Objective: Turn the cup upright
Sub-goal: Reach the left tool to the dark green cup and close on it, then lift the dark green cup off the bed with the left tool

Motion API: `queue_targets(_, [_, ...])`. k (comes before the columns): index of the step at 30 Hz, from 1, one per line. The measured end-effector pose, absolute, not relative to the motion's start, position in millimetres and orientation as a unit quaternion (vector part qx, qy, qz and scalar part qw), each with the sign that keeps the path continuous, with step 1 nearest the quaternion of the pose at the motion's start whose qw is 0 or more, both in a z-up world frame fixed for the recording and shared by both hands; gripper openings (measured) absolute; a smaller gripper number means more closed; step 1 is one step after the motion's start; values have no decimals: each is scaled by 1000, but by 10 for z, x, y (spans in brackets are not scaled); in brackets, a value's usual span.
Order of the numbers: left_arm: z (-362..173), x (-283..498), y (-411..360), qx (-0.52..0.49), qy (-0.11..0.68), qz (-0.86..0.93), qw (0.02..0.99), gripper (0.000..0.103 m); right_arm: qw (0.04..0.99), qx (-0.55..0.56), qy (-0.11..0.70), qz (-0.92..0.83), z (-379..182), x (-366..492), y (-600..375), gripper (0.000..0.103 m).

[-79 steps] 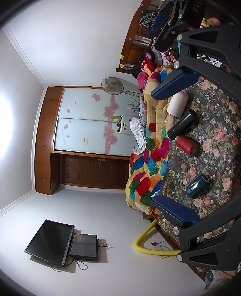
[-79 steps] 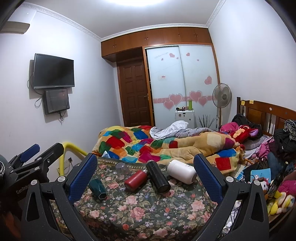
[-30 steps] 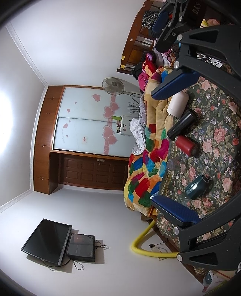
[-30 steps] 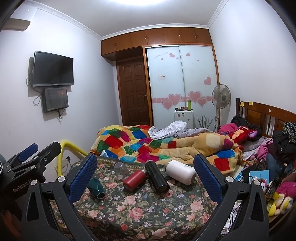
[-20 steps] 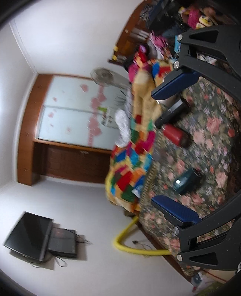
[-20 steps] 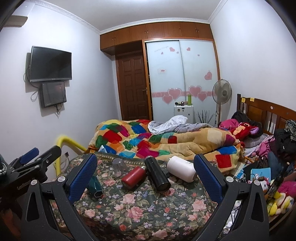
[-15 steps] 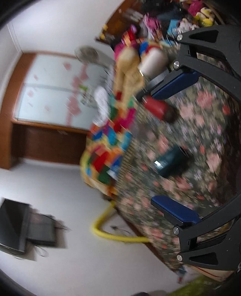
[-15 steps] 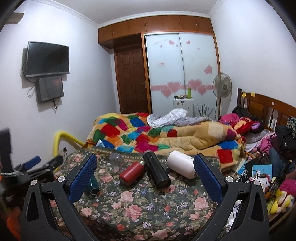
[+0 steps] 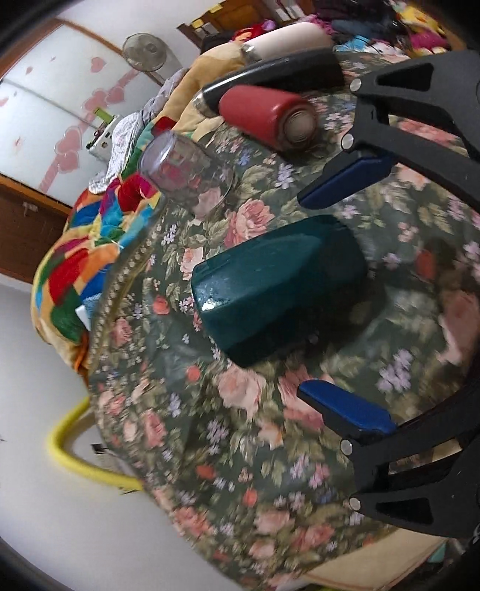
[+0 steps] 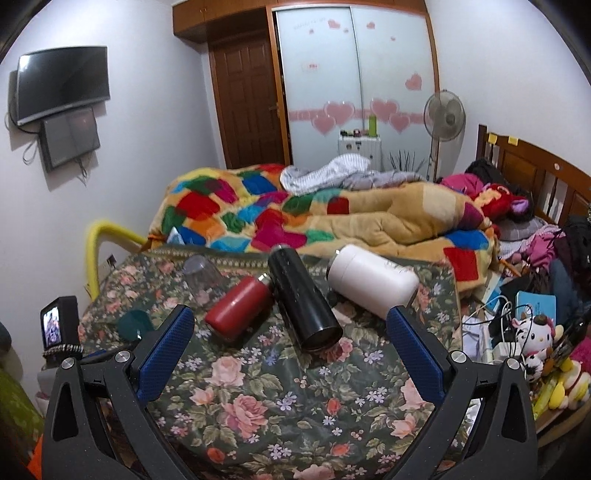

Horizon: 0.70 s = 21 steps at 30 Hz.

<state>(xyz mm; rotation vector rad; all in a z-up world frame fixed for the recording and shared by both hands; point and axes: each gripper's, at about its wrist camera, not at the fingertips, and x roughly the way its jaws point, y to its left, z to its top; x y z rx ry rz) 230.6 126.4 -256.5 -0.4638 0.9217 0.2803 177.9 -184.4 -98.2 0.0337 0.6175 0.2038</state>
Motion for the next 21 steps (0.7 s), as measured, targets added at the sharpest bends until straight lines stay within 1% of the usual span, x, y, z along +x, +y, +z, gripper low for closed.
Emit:
queue_targets(6, [-2703, 2524, 1231, -226, 444, 150, 854, 87, 941, 12, 323, 101, -1141, 1942, -1774, 103])
queue_targets(11, [-2806, 2653, 1179, -203, 444, 177, 855, 75, 938, 16, 333, 101, -1196, 2027, -1768, 103])
queue_targets(15, [-2800, 2697, 1105, -163, 438, 193, 863, 73, 938, 15, 332, 95, -1183, 2017, -1797, 103])
queue_targets(21, [-2729, 2557, 1011, -144, 438, 174, 870, 72, 943, 13, 322, 88, -1124, 1943, -1866, 103])
